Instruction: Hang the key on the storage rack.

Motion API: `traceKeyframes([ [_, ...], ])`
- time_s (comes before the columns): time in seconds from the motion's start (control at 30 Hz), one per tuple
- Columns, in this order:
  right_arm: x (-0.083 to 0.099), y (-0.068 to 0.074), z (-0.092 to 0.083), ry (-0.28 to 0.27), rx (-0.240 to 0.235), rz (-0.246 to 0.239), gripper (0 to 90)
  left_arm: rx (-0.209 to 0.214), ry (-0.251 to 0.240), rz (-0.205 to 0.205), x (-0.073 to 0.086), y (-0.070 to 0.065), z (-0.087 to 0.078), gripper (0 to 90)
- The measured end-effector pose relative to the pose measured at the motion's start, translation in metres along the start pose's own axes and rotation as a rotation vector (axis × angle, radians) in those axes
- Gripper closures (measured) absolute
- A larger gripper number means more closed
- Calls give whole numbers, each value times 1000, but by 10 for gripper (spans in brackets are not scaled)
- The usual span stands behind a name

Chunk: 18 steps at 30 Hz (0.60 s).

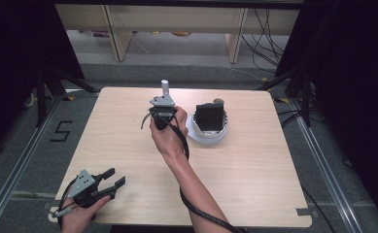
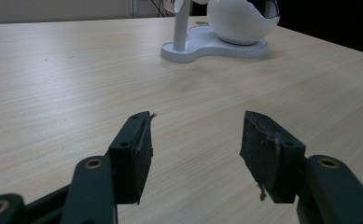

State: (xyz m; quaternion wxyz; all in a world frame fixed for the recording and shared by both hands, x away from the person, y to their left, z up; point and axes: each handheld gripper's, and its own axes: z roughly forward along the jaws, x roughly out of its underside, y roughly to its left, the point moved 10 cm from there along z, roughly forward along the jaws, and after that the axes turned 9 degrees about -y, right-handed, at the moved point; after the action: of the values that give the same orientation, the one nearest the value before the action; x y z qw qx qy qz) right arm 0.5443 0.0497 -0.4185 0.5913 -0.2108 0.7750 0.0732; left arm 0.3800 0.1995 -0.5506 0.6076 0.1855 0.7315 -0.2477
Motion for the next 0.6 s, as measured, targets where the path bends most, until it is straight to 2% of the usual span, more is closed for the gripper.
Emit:
traceKeyframes([
  [0.3, 0, 0, 0, -6, -8, 19, 759, 9, -7, -3, 0, -1, 2, 428],
  [0.47, 2, -4, 2, -7, -3, 5, 759, 9, -7, 0, 1, -1, 2, 428],
  [0.53, 2, -5, 5, -24, 11, 10, 758, 1, 5, 4, 1, 0, 1, 428],
  [0.6, 3, -5, 5, -18, 8, 24, 759, 3, 5, 4, 1, 0, 1, 428],
])
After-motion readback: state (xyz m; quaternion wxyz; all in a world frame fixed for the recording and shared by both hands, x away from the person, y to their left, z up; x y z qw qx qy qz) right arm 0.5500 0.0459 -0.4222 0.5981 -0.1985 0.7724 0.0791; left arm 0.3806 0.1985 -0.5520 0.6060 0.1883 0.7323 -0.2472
